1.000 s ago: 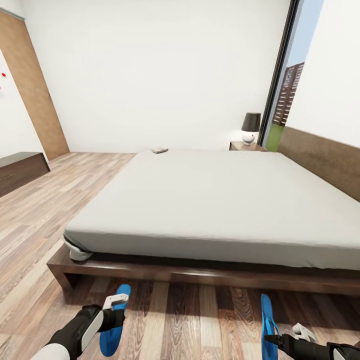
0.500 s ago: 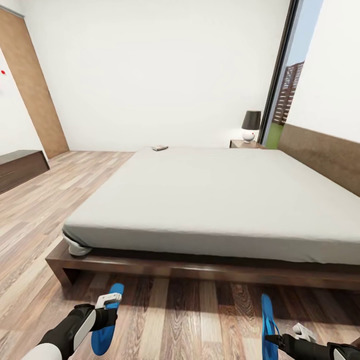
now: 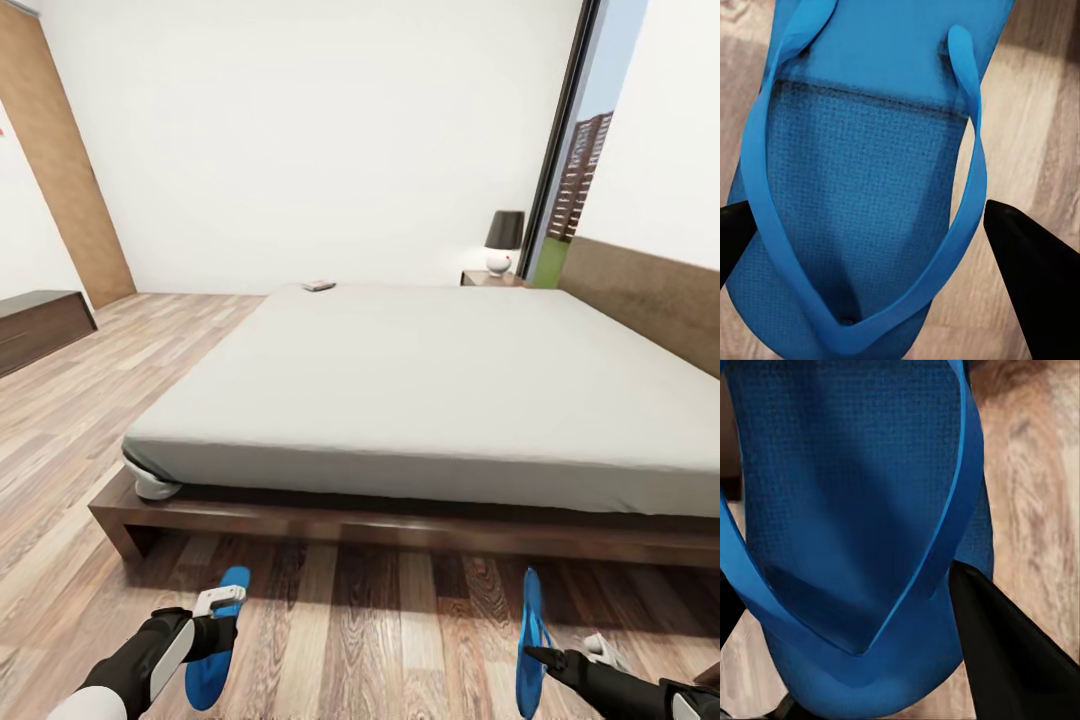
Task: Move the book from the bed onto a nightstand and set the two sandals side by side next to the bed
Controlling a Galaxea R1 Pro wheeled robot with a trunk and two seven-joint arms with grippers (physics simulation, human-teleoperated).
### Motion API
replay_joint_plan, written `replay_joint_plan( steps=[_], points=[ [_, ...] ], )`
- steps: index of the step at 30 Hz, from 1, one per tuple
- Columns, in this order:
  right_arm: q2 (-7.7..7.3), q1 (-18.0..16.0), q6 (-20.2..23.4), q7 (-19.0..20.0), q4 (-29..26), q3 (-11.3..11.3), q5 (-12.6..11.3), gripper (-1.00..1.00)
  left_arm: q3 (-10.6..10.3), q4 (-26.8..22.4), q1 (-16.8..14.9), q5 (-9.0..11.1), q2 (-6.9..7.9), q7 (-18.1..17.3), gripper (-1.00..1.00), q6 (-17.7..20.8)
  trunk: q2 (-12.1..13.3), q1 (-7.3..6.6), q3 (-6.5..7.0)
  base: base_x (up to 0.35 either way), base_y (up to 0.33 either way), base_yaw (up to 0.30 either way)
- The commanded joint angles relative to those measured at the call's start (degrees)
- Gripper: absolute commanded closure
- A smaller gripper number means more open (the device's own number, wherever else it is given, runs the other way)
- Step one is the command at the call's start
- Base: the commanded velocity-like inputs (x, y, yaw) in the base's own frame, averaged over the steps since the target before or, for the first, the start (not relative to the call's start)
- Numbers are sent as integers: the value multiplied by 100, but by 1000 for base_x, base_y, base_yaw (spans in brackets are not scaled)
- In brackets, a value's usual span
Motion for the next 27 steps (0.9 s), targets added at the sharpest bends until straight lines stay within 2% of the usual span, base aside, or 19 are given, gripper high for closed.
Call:
replay_joint_plan(
  steps=[1, 3, 5, 11, 17, 27],
  points=[
    [-4, -1, 47, 249, 2, -37, -31, 100, -37, -8, -2, 44, 5, 8, 100, 23, -4, 1, -28, 0, 0, 0],
    [-10, -1, 53, 564, 5, -47, -83, 100, -43, -10, -2, 43, -31, 9, 100, 22, -6, 6, -72, 0, 0, 0],
    [-11, -1, 23, 646, 9, -45, -96, 100, -45, -8, -2, 37, -65, 9, 100, 22, -9, 11, -117, 0, 0, 0],
    [1, -1, -191, 643, 29, -1, -88, 100, -47, -2, -2, 35, -85, 9, 100, 22, -17, 27, -250, 0, 0, 0],
    [29, -1, -592, 634, 135, 3, -81, 100, -54, -2, -2, 26, -183, 18, 100, 22, -25, 42, -383, 0, 0, 0],
    [30, -1, -644, 633, 402, -5, -81, 100, -44, -2, -2, 42, -184, 9, 100, 5, -39, 68, -604, 0, 0, 0]
  ],
)
